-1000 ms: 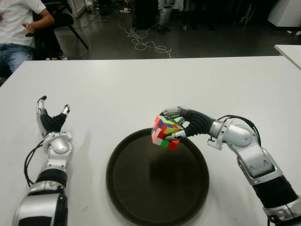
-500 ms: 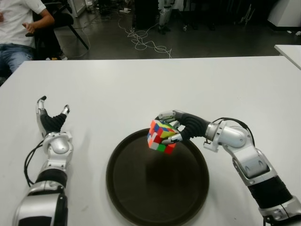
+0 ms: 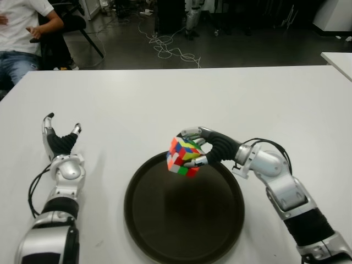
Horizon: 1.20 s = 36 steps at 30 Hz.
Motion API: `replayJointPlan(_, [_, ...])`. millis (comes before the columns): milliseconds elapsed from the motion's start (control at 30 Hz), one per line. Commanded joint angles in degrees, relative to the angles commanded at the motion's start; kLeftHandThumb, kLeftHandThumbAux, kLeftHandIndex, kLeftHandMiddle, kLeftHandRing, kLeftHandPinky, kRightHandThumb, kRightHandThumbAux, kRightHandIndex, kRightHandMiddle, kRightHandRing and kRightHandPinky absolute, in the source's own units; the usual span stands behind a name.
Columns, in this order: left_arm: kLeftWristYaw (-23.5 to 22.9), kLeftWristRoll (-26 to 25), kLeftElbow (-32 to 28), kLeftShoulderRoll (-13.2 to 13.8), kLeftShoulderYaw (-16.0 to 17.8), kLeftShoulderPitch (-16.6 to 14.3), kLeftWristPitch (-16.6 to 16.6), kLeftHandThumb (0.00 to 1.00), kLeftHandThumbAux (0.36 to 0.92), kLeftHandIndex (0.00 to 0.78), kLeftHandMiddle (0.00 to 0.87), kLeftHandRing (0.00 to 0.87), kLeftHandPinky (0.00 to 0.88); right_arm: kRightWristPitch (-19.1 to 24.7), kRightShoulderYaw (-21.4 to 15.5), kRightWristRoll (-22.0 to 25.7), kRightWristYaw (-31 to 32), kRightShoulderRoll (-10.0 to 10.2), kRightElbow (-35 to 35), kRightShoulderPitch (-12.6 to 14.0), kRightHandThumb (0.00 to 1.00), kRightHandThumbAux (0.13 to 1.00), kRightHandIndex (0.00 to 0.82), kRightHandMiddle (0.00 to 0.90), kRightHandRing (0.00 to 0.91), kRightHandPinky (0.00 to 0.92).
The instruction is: Pick up the Rubik's Cube and put it in the plate
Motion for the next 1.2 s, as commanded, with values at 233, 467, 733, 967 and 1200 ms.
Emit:
replayJointPlan(233, [0.09,-0.3,-0.55,-0.27,0.26,0.2,-0.16,0.0,0.762,0.007,0.004,0.0,0.014,1.72,-0.73,9.27,9.76,0.08,2.83,-1.78,0.015,0.692,0.032,0.055,0.062,0.059])
replayJointPlan(467, [0.4,-0.1,-0.66,-0.33,0.19,0.21,-0.1,0.0,0.771,0.012,0.009,0.004,0.024,4.37,-1.19,13.21,15.48,0.05,4.01,-3.17,0.0,0.642,0.002,0.003,0.005,0.007])
replayJointPlan(733, [0.99,0.2,-0.94,-0.46,-0.03,0.09,0.39,0.0,0.771,0.012,0.006,0.002,0.023,5.28,-1.3,12.65,18.26,-1.0,5.52,-4.71,0.0,0.586,0.0,0.0,0.0,0.0])
replayJointPlan(967, [0.68,0.05,-1.64,-0.58,-0.02,0.51,0.23,0.0,0.768,0.007,0.0,0.0,0.022,6.42,-1.77,11.78,17.17,-1.12,5.02,-4.68,0.0,0.552,0.0,0.0,0.0,0.0])
replayJointPlan(1200, [1.16,0.62,-2.23,-0.44,-0.31,0.79,0.83,0.0,0.756,0.001,0.0,0.0,0.015,7.2,-1.92,11.14,15.75,-0.98,4.09,-4.25,0.0,0.528,0.0,0.0,0.0,0.0])
